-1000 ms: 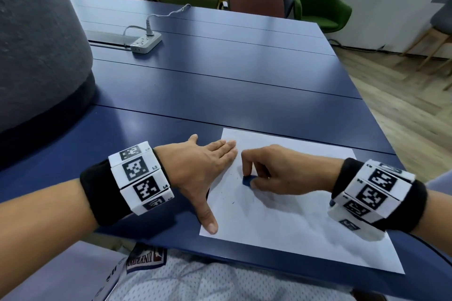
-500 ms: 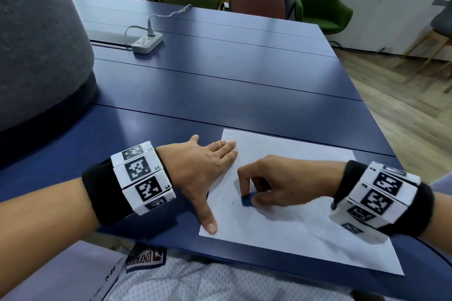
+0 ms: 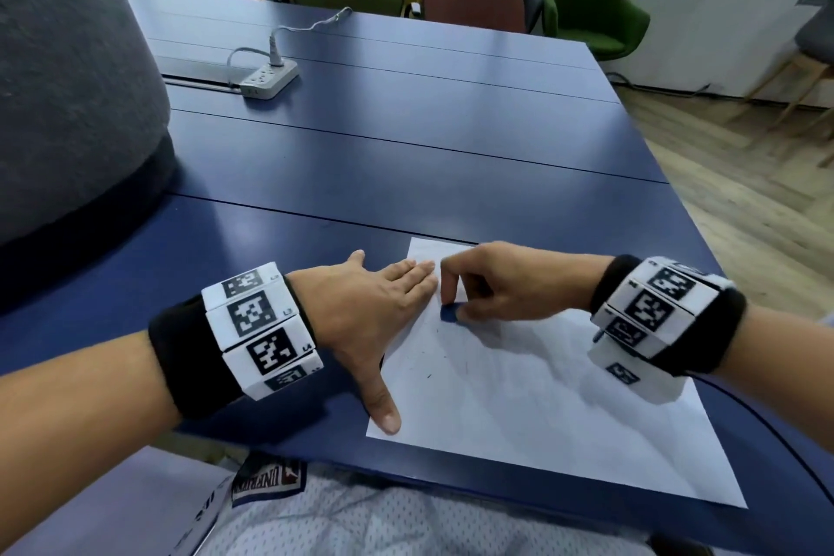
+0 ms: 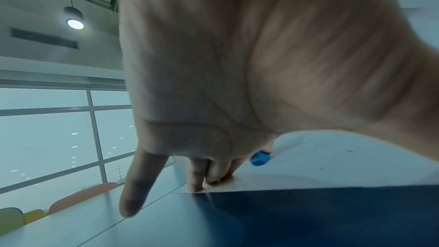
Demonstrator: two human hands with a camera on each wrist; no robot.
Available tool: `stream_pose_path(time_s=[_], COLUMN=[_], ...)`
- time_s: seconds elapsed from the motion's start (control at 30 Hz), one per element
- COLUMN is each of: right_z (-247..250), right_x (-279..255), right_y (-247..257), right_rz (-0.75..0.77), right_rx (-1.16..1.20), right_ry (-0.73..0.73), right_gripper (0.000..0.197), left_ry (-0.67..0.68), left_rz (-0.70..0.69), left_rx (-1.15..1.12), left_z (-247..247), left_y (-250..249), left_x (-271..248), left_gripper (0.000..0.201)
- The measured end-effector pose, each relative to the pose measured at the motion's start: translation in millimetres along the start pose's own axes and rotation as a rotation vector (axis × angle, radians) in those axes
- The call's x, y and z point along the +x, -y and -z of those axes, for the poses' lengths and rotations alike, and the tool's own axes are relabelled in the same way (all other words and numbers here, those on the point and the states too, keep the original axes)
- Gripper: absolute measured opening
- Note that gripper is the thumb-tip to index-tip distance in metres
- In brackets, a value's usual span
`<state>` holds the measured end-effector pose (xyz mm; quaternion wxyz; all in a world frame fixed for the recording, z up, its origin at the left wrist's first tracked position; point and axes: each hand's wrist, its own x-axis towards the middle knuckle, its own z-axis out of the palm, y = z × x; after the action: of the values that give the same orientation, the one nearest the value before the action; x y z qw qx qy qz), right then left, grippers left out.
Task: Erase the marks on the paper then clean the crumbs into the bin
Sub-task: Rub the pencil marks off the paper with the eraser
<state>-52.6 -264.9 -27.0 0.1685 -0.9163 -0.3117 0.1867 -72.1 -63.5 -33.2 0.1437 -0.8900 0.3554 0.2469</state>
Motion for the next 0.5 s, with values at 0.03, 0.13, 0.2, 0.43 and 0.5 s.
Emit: stream_pose_path(time_s=[0.03, 0.13, 0.2, 0.43, 0.5], right_z=[3, 10, 6, 3, 9], right_x=[4, 16, 15, 7, 14], right_y=[-3, -14, -14, 0, -7], right_rz=[-0.019, -0.1, -0.103, -0.015, -0.076], right_rx=[-0.028, -0.073, -0.059, -0.098, -0.104], right_ry=[-0.037, -0.157, -0.169, -0.036, -0.075], right_gripper=[0.011, 0.013, 0.013, 0.013, 0.017], left_ry=[0.007, 0.006, -0.009, -0.006, -0.002], left_rz=[0.001, 0.006, 0.006, 0.012, 0.022], left_rx=[-0.001, -0.028, -0.055, -0.068, -0.073], left_z=[1, 0, -2, -3, -4], left_y=[0, 1, 2, 2, 2], left_x=[0, -2, -2, 0, 0], left_gripper=[0.156, 0.155, 0.156, 0.159, 0.158])
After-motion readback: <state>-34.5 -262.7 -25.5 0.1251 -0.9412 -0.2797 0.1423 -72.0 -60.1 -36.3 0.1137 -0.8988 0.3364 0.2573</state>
